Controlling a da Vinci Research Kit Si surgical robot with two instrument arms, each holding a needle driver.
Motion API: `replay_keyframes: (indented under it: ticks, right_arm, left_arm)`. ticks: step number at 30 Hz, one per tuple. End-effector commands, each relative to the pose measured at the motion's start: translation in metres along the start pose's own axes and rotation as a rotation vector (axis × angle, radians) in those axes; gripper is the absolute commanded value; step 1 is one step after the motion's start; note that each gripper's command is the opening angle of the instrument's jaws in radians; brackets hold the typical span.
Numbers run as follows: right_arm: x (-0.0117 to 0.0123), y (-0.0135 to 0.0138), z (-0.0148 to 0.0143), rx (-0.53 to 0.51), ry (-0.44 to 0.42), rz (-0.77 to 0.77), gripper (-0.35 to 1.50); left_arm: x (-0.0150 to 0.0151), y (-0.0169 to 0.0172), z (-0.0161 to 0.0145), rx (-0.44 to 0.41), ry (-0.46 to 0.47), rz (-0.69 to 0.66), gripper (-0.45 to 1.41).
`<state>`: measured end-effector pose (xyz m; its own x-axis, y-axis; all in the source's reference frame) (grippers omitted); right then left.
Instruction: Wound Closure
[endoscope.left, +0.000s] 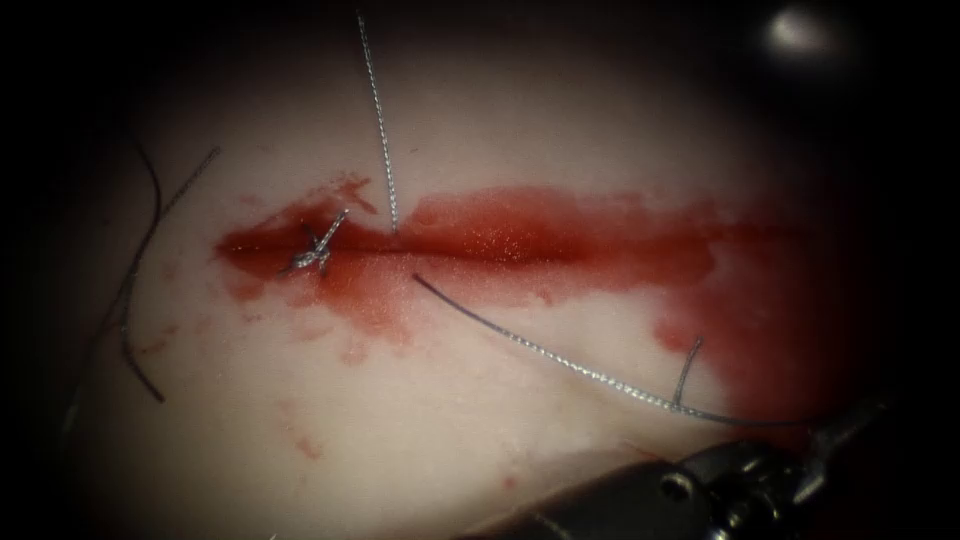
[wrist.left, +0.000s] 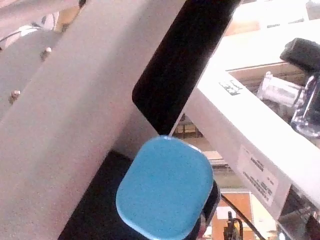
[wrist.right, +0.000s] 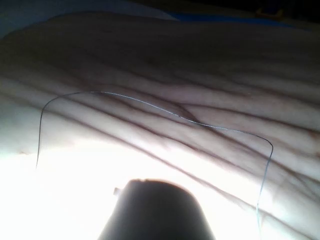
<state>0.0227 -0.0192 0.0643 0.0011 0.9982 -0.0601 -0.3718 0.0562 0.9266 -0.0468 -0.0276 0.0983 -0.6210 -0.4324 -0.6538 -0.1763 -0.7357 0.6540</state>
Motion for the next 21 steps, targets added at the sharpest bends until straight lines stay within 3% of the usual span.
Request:
replay_keyframes:
  ticks: [1, 4, 10, 11, 12, 13, 14, 15, 17, 18, 21]
  right_arm:
    - [0.0012, -0.0003, 0.0007, 0.004, 0.004, -0.005, 1.00]
    - [0.0012, -0.0003, 0.0007, 0.003, 0.005, -0.004, 0.98]
    - [0.0013, -0.0003, 0.0006, 0.003, 0.004, -0.004, 1.01]
    - [0.0013, -0.0003, 0.0006, 0.004, 0.004, -0.004, 1.01]
    - [0.0012, -0.0003, 0.0006, 0.004, 0.003, -0.004, 1.01]
    - [0.0012, -0.0003, 0.0006, 0.004, 0.003, -0.004, 1.01]
    - [0.0012, -0.0003, 0.0006, 0.004, 0.003, -0.004, 1.01]
    - [0.0012, -0.0003, 0.0006, 0.004, 0.003, -0.004, 1.00]
    - [0.0012, -0.0003, 0.0006, 0.004, 0.004, -0.004, 0.96]
    - [0.0012, -0.0003, 0.0007, 0.004, 0.004, -0.005, 0.96]
    - [0.0012, -0.0003, 0.0007, 0.004, 0.004, -0.005, 0.96]
  left_arm:
    - [0.0000, -0.0011, 0.0011, 0.018, -0.026, -0.005, 0.69]
    - [-0.0006, -0.0015, 0.0019, 0.062, -0.118, -0.009, 0.68]
    - [-0.0012, -0.0004, 0.0024, 0.080, -0.184, -0.008, 0.51]
    - [-0.0013, -0.0002, 0.0023, 0.071, -0.192, -0.005, 0.44]
    - [-0.0014, 0.0000, 0.0021, 0.060, -0.189, -0.005, 0.14]
    - [-0.0014, 0.0000, 0.0019, 0.049, -0.175, -0.012, -0.28]
    - [-0.0013, 0.0000, 0.0018, 0.037, -0.150, -0.051, -0.45]
    - [-0.0011, 0.0000, 0.0013, 0.001, -0.091, -0.067, -0.45]
    - [-0.0008, 0.0000, 0.0012, 0.025, -0.061, -0.065, -0.45]
    - [-0.0004, -0.0002, 0.0009, 0.018, 0.027, -0.091, -0.45]
    - [0.0004, -0.0004, 0.0003, -0.002, 0.071, -0.092, -0.45]
